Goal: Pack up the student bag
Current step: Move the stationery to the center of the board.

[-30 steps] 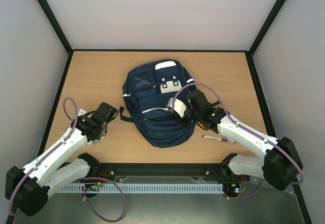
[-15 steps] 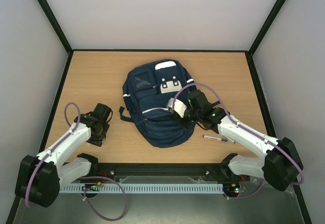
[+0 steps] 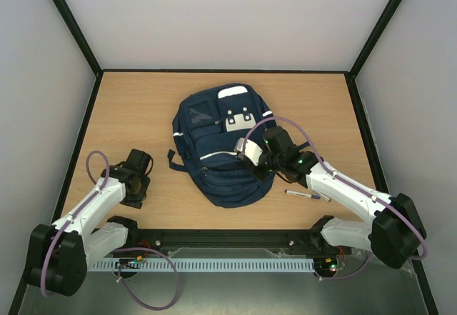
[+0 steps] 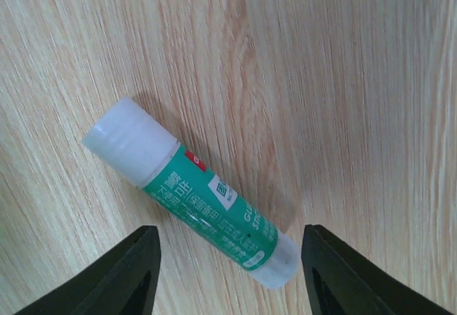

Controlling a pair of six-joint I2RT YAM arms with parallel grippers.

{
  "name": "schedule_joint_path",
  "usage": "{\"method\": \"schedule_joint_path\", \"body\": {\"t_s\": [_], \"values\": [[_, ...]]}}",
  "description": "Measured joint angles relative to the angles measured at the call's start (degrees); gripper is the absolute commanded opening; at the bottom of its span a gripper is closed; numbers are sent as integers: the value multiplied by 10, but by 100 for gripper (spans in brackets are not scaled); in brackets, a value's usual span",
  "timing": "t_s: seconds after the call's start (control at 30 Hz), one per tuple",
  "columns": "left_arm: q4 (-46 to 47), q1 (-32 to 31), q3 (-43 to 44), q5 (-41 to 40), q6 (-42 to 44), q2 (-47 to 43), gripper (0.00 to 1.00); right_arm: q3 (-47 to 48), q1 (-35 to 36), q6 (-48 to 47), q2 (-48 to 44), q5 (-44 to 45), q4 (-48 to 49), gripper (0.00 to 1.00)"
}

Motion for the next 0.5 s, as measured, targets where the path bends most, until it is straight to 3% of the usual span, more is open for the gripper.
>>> {"method": "schedule_joint_path", "body": {"t_s": [0.37, 0.5], "values": [[14, 23, -2, -10, 14, 0, 40, 0, 0, -2, 2, 0, 0, 4], [19, 31, -2, -16, 20, 0, 41, 0, 0, -2, 3, -1, -1, 4]]}}
